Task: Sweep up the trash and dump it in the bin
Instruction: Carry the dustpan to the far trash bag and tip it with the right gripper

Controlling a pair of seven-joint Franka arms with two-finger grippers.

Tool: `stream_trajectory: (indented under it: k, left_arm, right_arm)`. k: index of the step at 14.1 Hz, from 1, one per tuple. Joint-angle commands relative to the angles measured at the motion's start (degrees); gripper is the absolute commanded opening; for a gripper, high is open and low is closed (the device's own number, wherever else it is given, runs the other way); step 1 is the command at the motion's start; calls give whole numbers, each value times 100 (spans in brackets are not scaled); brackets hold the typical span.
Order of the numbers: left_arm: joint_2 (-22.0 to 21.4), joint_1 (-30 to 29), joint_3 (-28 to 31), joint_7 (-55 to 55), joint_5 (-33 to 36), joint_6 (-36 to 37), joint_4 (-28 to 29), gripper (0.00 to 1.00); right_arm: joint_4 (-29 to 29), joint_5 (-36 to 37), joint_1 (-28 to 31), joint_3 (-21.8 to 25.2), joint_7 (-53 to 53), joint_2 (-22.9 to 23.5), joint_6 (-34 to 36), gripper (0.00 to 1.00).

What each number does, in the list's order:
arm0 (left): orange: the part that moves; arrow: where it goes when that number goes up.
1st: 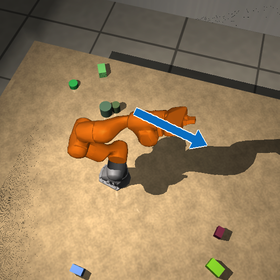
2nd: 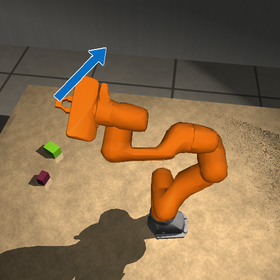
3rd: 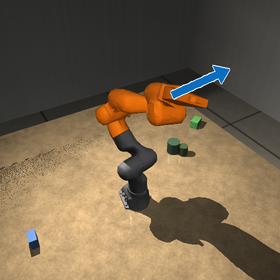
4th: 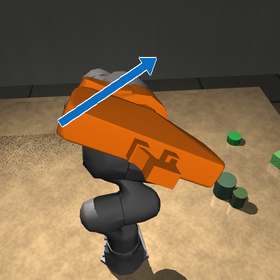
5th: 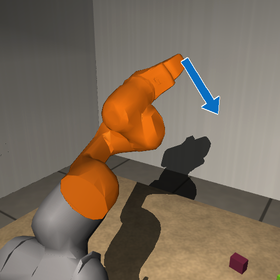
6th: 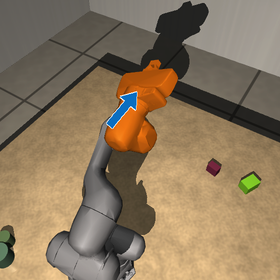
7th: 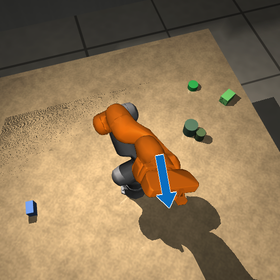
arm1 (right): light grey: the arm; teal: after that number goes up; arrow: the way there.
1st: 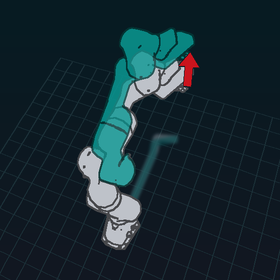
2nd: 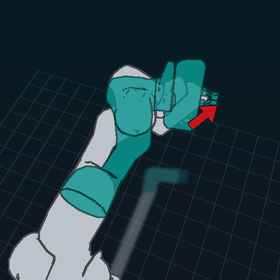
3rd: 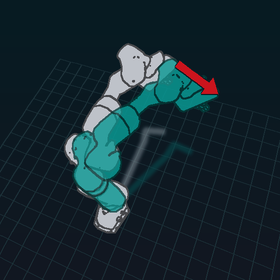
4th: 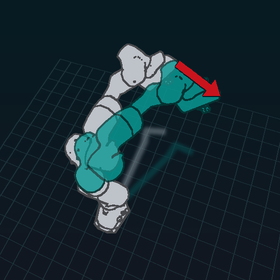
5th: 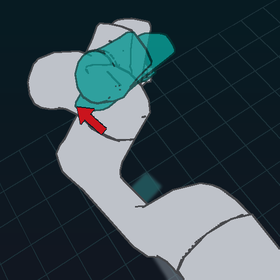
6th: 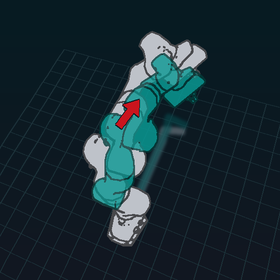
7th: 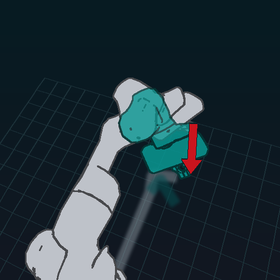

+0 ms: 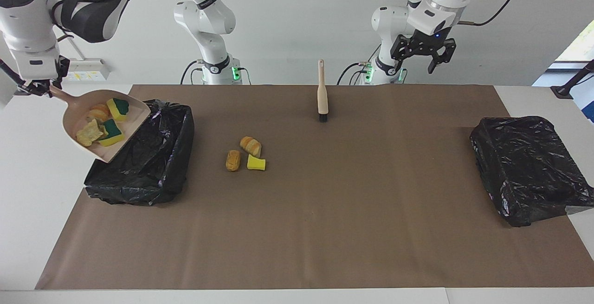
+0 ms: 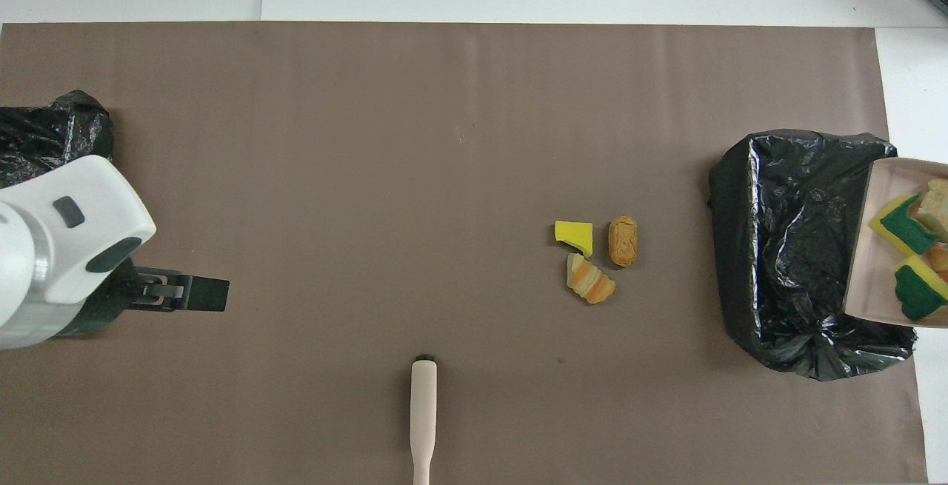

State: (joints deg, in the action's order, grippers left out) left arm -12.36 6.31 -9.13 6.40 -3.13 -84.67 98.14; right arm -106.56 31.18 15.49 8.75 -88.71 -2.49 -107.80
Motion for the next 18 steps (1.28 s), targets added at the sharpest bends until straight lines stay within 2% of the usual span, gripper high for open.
stream_trajectory:
  k: [1, 3, 8, 11, 16, 18]
  left_arm:
    - [558, -244, -71, -218, 111, 582, -926, 100]
    - [638, -367, -45, -402, 102, 635, -1076, 100]
    - [761, -621, -27, -692, 102, 741, -1270, 100]
    - [1050, -744, -36, -728, 137, 961, -1709, 100]
    - [1165, -333, 438, -965, 225, 969, -1789, 100]
    - [1078, -210, 552, -957, 216, 987, -1772, 100]
  right_arm:
    - [-268, 642, -2, -66, -216, -76, -311, 0]
    - [-400, 836, -29, -67, -277, -120, -548, 0]
    - [-418, 1266, -126, -119, -287, -120, -558, 0]
    - [-383, 1495, -222, -128, -392, -120, -461, 0]
    - [-347, 1969, -249, -137, -419, -120, -461, 0]
    - [-356, 2312, -563, -146, -393, -129, -313, 0]
